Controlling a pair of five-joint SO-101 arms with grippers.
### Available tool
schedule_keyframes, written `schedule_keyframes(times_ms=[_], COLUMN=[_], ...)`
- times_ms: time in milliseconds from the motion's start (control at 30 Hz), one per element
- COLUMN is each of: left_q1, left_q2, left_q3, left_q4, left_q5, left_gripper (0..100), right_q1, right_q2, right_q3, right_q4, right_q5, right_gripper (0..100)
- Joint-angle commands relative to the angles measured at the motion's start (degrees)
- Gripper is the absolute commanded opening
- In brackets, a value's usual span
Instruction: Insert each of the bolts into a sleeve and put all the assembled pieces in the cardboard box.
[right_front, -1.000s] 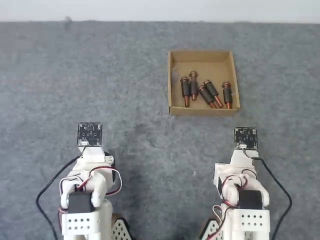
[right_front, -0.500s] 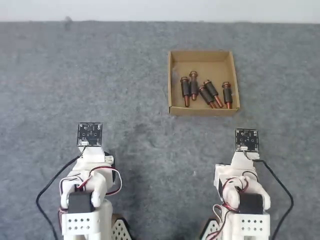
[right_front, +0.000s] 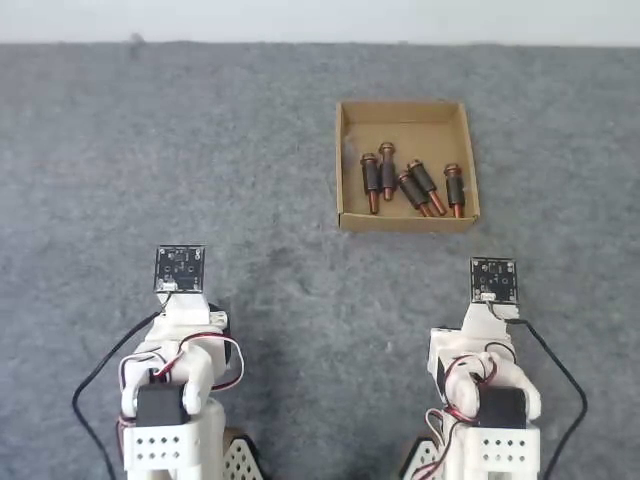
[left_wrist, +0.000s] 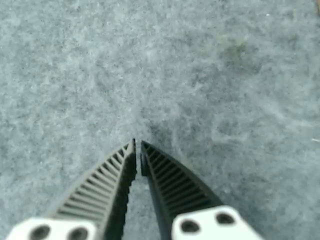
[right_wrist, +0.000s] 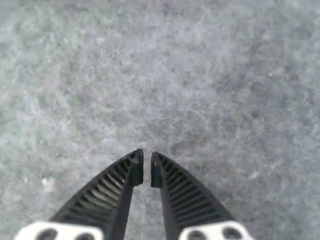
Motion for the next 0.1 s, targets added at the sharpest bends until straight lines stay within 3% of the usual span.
schedule_keyframes(times_ms=[0,67], left_q1=[-0.35,-0.35], left_q2=[-1.14,-1.14], left_q3=[-0.57,-0.57], left_q4=[0.18,0.18], left_q5=[-0.09,-0.09], left_gripper=[1,1], right_q1=[0.48,0.48], right_q2=[-0.4,-0.4], right_q3=[1.14,1.14], right_q4=[0.22,0.22], right_q5=[-0.62,-0.62], right_gripper=[0.7,0.7])
